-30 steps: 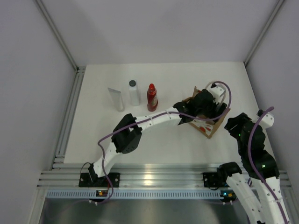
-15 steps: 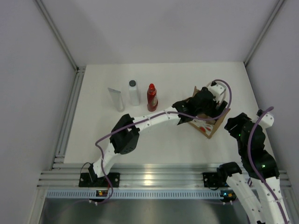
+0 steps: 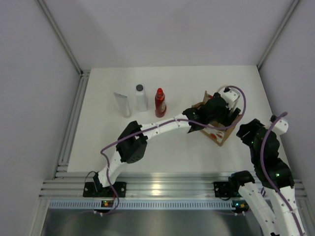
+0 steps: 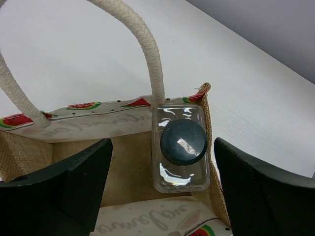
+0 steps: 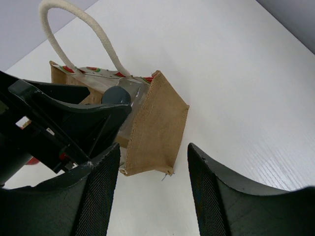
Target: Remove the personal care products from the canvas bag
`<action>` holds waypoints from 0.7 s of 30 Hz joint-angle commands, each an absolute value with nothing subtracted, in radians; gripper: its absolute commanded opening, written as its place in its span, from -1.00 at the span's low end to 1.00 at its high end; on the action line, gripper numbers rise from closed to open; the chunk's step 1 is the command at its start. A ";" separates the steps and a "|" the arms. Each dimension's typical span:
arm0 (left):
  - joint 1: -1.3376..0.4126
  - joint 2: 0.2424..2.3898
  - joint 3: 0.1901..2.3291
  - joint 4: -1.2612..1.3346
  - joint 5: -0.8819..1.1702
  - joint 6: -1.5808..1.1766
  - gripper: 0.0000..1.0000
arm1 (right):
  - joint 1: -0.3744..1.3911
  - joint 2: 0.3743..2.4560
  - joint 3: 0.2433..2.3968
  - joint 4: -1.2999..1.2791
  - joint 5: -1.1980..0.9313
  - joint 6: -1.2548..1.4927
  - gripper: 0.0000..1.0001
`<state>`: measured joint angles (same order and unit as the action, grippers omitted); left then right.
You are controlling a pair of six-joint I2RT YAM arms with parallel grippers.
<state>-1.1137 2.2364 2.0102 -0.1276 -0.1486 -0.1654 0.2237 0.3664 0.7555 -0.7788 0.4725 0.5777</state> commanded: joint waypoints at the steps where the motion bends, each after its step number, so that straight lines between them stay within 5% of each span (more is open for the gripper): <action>1: -1.123 2.241 2.037 -0.098 -0.153 -0.153 0.76 | 0.204 0.376 0.798 -0.798 0.471 0.568 0.11; 21: -1.144 2.324 2.112 -0.097 -0.295 -0.150 0.68 | 0.204 0.364 0.792 -0.801 0.471 0.560 0.12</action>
<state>-1.1439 2.3112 2.0651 -0.1257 -0.2497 -0.1555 0.2237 0.3664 0.7555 -0.7788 0.4698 0.5755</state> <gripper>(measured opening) 0.842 0.562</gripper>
